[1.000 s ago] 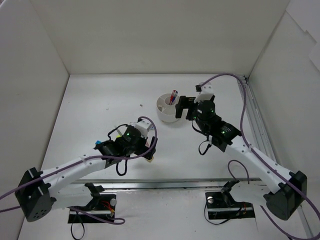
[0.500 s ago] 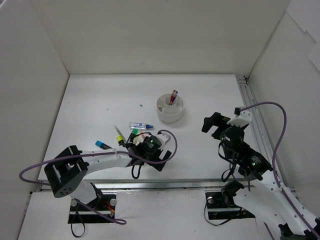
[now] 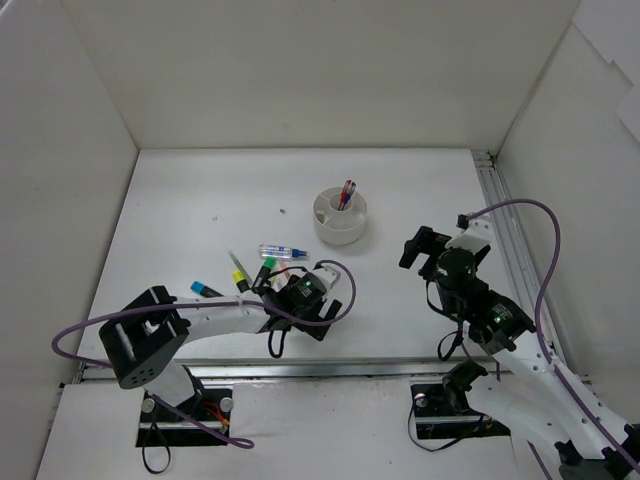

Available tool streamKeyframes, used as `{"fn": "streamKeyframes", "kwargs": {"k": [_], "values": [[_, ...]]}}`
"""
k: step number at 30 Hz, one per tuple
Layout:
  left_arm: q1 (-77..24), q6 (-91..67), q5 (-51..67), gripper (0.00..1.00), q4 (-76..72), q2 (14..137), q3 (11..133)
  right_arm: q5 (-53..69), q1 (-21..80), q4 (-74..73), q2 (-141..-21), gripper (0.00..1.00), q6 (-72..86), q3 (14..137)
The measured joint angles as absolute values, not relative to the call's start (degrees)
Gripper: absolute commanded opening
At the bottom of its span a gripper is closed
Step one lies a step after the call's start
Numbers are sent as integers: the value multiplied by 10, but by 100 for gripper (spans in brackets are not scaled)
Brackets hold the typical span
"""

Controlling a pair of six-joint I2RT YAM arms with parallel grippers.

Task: Sort the stationery into containers
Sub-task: Pick up the stationery from the center of the board.

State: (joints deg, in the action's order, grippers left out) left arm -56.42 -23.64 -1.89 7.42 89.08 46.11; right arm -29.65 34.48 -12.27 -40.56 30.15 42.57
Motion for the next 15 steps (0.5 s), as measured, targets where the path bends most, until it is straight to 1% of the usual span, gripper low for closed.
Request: {"fn": "streamKeyframes", "kwargs": {"k": [2, 3, 5, 6, 8, 9, 11, 12, 13, 14, 15], "values": [[-564, -241, -27, 80, 76, 891, 462, -296, 345, -123, -405, 98, 302, 426], [-564, -243, -31, 74, 77, 891, 462, -296, 345, -123, -405, 98, 302, 426], [-564, -247, -36, 67, 80, 891, 462, -297, 345, -123, -405, 98, 301, 426], [-564, -248, -38, 58, 81, 891, 462, -296, 345, -123, -405, 98, 301, 426], [-564, -252, -41, 49, 85, 891, 462, -296, 345, -123, -405, 98, 301, 426], [-564, -253, -43, 39, 86, 891, 462, -297, 345, -123, -405, 98, 301, 426], [-565, -258, -46, 31, 89, 891, 462, -296, 345, -123, -404, 98, 301, 426], [-567, -260, -48, 22, 90, 891, 462, -296, 345, -123, -404, 98, 301, 426], [-568, -263, -50, 20, 90, 891, 462, -296, 345, -123, -402, 98, 301, 426], [-570, -264, -53, 14, 91, 891, 462, -296, 345, -123, -401, 98, 301, 426], [-571, -264, -56, 10, 91, 891, 462, -296, 345, -123, -399, 98, 301, 426]]}}
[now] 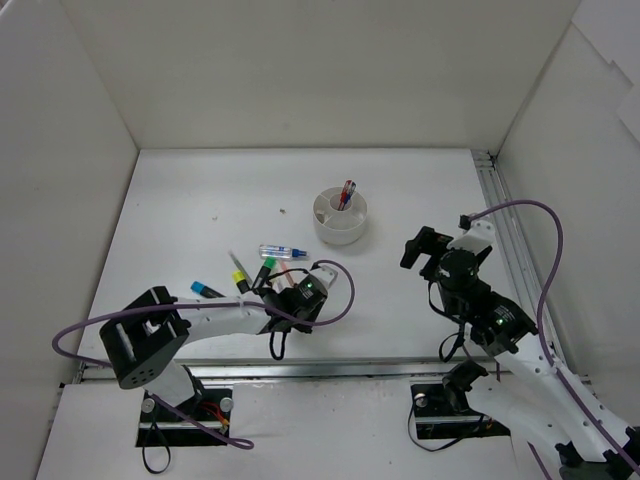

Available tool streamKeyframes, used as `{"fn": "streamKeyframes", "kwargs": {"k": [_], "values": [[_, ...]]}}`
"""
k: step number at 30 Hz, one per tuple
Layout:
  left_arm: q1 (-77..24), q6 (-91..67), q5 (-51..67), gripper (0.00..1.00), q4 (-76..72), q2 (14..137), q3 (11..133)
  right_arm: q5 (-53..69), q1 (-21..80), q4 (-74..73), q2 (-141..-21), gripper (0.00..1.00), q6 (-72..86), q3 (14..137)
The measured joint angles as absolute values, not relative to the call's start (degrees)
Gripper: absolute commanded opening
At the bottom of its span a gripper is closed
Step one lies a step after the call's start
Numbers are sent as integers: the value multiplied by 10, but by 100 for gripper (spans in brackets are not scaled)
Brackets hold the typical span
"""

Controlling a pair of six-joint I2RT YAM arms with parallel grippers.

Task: Sort the stationery into containers
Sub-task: Pick up the stationery from the center of the board, then place the stationery in the storage box.

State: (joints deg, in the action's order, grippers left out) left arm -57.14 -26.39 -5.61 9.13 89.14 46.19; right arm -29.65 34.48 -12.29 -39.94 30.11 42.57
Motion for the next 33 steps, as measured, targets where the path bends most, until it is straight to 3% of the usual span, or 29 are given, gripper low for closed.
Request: {"fn": "streamKeyframes", "kwargs": {"k": [6, 11, 17, 26, 33], "values": [[-574, -263, -86, 1, 110, 888, 481, -296, 345, -123, -392, 98, 296, 426], [-546, -239, -128, 5, 113, 853, 537, -297, 345, -123, -390, 98, 280, 426], [-431, -173, -131, 6, 78, 820, 644, -328, 345, -124, -380, 98, 262, 419], [-328, -96, -48, 4, 60, 944, 854, -384, 344, -127, -363, 98, 241, 393], [-314, -80, 36, 5, 72, 1034, 906, -420, 338, -131, -356, 98, 227, 389]]}}
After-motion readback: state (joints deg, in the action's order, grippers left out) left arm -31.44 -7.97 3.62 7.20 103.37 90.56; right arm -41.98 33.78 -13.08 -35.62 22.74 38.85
